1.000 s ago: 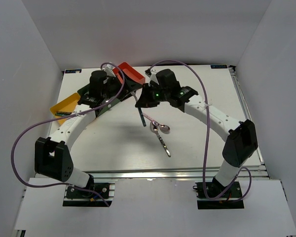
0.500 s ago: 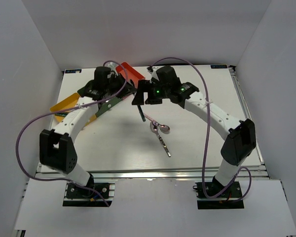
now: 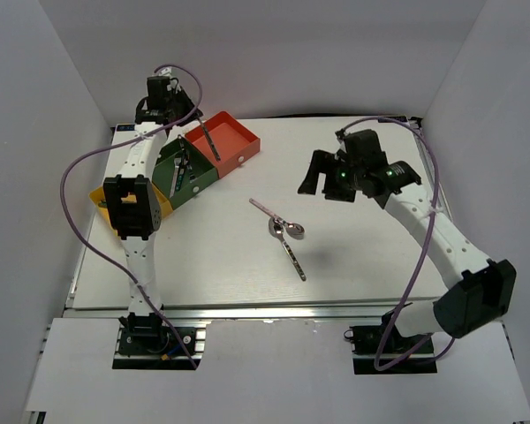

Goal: Sort the eating utensils into containers

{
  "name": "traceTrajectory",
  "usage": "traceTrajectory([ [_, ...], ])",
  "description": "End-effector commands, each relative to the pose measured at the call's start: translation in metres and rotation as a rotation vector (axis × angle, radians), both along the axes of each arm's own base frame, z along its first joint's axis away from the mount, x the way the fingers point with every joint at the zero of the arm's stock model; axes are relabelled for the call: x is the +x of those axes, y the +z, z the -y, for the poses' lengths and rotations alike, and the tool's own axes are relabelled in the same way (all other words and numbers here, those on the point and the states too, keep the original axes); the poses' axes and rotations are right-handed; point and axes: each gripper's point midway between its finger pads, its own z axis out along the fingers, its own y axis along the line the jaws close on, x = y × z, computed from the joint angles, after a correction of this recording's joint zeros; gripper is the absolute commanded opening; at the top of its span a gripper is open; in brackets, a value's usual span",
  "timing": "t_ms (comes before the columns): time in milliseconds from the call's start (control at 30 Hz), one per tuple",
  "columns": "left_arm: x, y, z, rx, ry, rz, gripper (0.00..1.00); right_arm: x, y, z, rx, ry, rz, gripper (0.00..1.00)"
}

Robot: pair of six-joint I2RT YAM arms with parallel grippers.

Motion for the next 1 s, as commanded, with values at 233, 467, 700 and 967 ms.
traceTrajectory([
  [233,0.057,0.060,0.000,0.044,0.057,0.350,0.00,-0.038,-0.029,0.017,-0.089,0.065,-0.089,0.89],
  [467,0.061,0.036,-0.001,0.149,0.032,0.345,0.00,-0.030,-0.026,0.013,-0.078,0.052,-0.083,0.89],
  [700,0.042,-0.013,0.011,0.374,-0.046,0.256,0.00,-0.029,-0.030,0.013,-0.062,0.023,-0.087,0.89],
  [967,0.045,-0.029,0.017,0.383,-0.062,0.249,0.19,-0.034,-0.039,0.015,-0.065,0.007,-0.109,0.89],
])
